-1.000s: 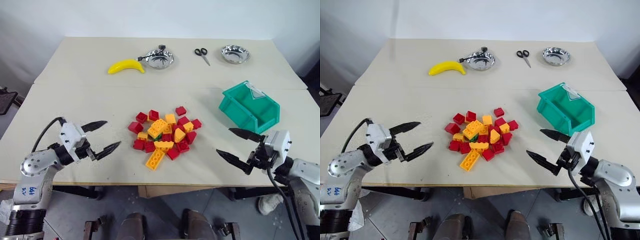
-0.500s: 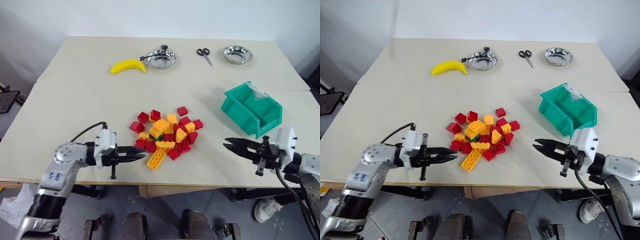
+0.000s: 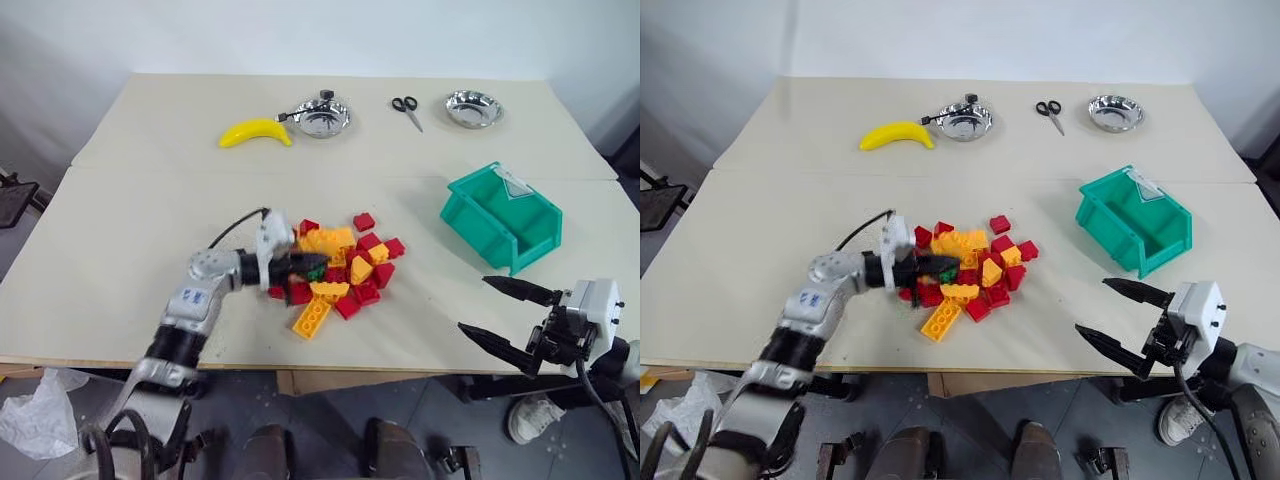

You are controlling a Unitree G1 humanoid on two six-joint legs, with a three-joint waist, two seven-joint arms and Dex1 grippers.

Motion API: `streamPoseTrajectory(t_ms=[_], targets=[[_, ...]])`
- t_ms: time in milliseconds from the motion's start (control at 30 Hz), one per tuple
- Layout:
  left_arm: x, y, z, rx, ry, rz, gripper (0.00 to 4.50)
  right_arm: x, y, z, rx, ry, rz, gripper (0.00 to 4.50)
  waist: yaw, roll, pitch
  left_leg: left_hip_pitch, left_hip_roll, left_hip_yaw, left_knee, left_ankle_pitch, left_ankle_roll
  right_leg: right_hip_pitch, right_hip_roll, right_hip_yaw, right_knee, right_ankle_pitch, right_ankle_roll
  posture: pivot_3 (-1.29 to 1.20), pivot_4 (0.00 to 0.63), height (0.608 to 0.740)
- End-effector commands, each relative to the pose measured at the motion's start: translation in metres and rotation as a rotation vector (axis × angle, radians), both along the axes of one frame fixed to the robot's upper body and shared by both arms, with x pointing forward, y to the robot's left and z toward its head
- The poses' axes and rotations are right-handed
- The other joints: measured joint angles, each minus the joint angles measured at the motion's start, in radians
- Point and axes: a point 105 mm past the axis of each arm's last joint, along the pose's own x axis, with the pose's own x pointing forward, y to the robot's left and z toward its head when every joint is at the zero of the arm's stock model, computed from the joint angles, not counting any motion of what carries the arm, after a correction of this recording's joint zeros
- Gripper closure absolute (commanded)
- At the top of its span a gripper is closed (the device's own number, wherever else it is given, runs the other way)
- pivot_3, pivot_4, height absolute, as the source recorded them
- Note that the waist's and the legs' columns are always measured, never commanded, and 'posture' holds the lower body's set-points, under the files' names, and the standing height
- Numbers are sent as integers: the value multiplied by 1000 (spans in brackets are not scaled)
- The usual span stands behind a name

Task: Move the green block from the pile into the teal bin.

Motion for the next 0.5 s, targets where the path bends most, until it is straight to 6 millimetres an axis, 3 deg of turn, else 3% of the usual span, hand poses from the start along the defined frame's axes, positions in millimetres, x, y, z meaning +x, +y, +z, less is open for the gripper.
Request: streamPoseTrajectory(t_ms=[33, 133, 267, 500], targets=[[27, 25, 7, 48, -50, 194, 4500, -3, 7, 7, -7, -64, 6, 21, -4, 0, 0, 0, 0, 0, -1, 0, 0, 0, 0, 0, 0, 0, 0, 0, 150, 740], [30, 26, 9, 66, -84, 184, 4500, -2, 9, 6, -5, -70, 5, 21, -3, 0, 0, 1, 0, 1, -1, 0, 0, 0, 0, 0, -1, 0, 0, 0, 150, 740], [-1, 9, 13, 116, -175, -97, 4500, -1, 13, 5, 1, -73, 6, 21, 1, -1, 1, 0, 0, 0, -1, 0, 0, 0, 0, 0, -1, 0, 0, 0, 150, 740], [-52, 28, -9, 267, -183, -390, 4500, -4, 21, 6, 7, -62, 33, 21, -6, -1, 0, 0, 0, 1, -1, 0, 0, -1, 0, 0, 0, 0, 0, 0, 150, 740]])
